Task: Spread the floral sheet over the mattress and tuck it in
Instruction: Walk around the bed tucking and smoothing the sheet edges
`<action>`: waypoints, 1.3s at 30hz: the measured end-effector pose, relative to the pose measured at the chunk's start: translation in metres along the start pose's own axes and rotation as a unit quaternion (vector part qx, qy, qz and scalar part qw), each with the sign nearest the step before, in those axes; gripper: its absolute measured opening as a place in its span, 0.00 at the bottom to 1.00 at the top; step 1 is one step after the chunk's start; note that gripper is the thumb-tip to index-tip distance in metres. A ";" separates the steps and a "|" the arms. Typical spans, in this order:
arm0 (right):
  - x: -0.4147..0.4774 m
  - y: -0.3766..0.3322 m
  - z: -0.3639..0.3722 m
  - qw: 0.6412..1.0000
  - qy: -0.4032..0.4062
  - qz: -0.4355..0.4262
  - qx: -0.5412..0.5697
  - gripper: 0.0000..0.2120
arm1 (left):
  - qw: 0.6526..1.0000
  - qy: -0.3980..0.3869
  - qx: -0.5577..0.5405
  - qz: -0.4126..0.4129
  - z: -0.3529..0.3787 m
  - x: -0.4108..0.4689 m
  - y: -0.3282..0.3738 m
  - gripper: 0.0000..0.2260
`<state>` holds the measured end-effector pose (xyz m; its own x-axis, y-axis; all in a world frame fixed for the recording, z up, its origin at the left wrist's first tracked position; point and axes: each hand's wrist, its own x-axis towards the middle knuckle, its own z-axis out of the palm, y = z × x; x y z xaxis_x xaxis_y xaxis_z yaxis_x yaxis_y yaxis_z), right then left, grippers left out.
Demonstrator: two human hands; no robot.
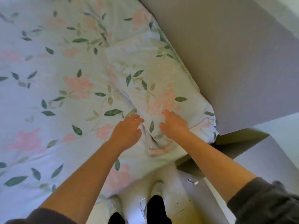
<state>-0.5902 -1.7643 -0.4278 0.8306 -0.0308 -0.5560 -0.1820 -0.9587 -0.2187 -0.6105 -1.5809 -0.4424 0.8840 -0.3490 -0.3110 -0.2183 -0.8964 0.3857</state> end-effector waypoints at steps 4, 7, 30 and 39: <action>-0.082 -0.091 -0.041 0.989 0.087 -0.102 0.061 0.22 | 0.990 0.117 -0.076 -0.031 -0.079 -0.084 -0.027 0.15; -0.142 -0.155 -0.057 0.977 0.130 -0.153 0.074 0.22 | 0.980 0.171 -0.098 -0.040 -0.127 -0.153 -0.048 0.14; -0.243 -0.328 -0.082 0.918 0.162 -0.301 0.202 0.15 | 0.903 0.361 -0.188 -0.136 -0.241 -0.313 -0.120 0.12; -0.218 -0.317 -0.109 0.911 0.179 -0.284 0.238 0.15 | 0.882 0.389 -0.200 -0.177 -0.244 -0.316 -0.131 0.12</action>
<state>-0.6564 -1.4849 -0.1497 0.9649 0.2602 0.0344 0.1942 -0.6195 -0.7606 -0.7607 -1.2862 -0.1826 0.9178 0.3649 0.1564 0.1531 -0.6890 0.7084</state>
